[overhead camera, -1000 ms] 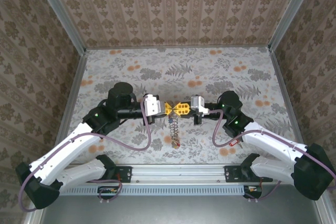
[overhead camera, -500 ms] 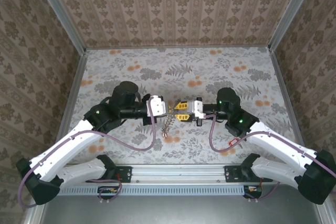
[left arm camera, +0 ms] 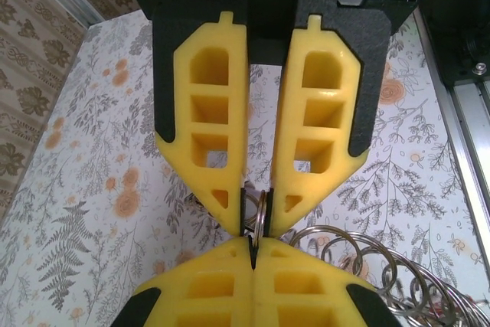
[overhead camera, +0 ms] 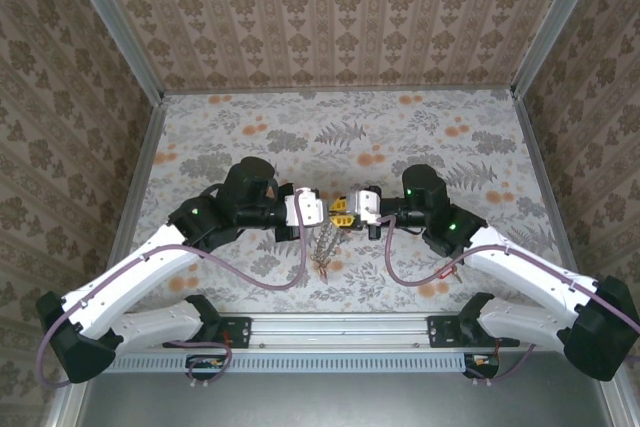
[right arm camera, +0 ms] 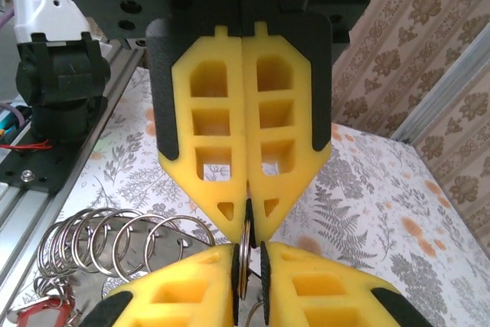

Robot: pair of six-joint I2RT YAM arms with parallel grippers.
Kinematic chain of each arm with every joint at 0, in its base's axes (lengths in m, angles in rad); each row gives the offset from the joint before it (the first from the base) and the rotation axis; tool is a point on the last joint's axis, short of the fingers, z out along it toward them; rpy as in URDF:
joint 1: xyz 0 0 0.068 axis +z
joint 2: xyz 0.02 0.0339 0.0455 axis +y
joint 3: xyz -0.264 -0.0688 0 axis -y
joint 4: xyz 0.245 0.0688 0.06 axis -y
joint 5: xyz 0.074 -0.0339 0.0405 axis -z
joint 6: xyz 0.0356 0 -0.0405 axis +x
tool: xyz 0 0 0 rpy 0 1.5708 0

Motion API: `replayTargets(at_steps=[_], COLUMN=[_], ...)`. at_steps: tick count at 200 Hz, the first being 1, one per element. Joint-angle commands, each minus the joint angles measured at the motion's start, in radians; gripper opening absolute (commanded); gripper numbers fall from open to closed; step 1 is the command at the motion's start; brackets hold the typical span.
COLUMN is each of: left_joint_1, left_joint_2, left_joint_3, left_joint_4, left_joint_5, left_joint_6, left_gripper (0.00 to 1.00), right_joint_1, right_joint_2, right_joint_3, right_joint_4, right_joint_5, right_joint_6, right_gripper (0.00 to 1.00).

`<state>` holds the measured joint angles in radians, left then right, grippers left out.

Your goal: Put the keys on the keyring

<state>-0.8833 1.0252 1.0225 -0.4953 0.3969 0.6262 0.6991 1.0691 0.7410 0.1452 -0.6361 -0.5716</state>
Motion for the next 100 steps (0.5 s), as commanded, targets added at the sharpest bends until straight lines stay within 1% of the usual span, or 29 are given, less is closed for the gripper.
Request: replayTargets(at_steps=[1, 21, 34, 43, 54, 64, 80, 100], left_joint_1=[-0.008, -0.01, -0.01, -0.01, -0.008, -0.009, -0.007, -0.005], left_joint_2=[-0.022, -0.025, -0.033, -0.052, -0.088, -0.125, -0.169, -0.177], left_joint_3=[0.045, 0.04, 0.034, 0.018, -0.021, -0.066, -0.114, -0.115], left_joint_4=[0.018, 0.017, 0.022, 0.04, 0.084, 0.142, 0.205, 0.193], left_joint_5=[0.007, 0.005, 0.005, 0.016, 0.046, 0.057, 0.055, 0.05], left_joint_6=[0.016, 0.014, 0.004, -0.005, -0.018, -0.044, -0.069, -0.067], left_gripper=[0.0, 0.0, 0.0, 0.0, 0.11, 0.15, 0.15, 0.16], right_joint_1=[0.006, 0.007, 0.007, 0.006, -0.001, -0.01, -0.013, -0.015], right_joint_2=[0.009, 0.003, -0.002, -0.011, -0.022, -0.027, -0.028, -0.011], right_joint_3=[0.032, 0.021, 0.009, -0.012, -0.047, -0.071, -0.094, -0.103], right_joint_4=[-0.019, 0.008, 0.036, 0.088, 0.184, 0.275, 0.387, 0.474], right_joint_5=[0.036, 0.038, 0.027, 0.01, -0.027, -0.065, -0.111, -0.157], right_joint_6=[0.019, 0.037, 0.045, 0.061, 0.105, 0.162, 0.226, 0.284], right_gripper=[0.13, 0.0, 0.0, 0.0, 0.0, 0.0, 0.0, 0.0])
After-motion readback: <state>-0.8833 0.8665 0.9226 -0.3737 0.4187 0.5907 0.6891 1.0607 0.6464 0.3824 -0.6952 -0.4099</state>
